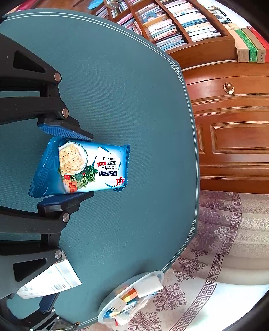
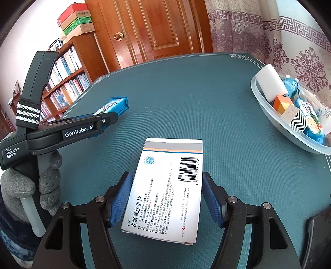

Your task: Organize objects

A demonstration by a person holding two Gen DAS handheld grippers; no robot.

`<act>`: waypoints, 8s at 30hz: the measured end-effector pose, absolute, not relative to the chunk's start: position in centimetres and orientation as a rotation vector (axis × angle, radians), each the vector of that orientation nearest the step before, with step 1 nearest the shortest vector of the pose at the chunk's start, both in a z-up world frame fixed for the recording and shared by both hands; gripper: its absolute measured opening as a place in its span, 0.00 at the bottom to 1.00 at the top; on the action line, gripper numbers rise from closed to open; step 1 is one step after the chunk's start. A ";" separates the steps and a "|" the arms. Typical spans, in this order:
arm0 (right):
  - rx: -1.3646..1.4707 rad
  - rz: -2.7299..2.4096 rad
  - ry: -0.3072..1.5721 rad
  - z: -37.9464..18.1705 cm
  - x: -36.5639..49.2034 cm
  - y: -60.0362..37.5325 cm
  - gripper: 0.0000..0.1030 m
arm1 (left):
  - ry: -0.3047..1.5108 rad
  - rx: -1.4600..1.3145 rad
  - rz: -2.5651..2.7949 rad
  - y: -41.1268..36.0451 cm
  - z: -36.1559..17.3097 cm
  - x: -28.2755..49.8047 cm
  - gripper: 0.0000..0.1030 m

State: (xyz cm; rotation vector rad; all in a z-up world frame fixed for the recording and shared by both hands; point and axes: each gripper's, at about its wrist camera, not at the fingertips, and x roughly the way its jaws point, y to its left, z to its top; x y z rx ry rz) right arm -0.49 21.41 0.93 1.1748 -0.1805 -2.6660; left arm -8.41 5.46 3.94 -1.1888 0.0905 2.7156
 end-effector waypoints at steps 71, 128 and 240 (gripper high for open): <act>0.941 -3.251 -0.243 8.4 -2.7 41.8 0.68 | 0.210 -1.124 2.547 14.6 4.6 -5.4 0.48; 1.012 -3.078 -0.469 4.7 5.2 43.2 0.68 | 0.278 -0.967 2.321 33.9 6.3 -9.5 0.48; 1.023 -3.151 -0.026 7.7 4.2 40.3 1.00 | 0.380 -0.805 2.626 26.1 11.2 -1.3 1.00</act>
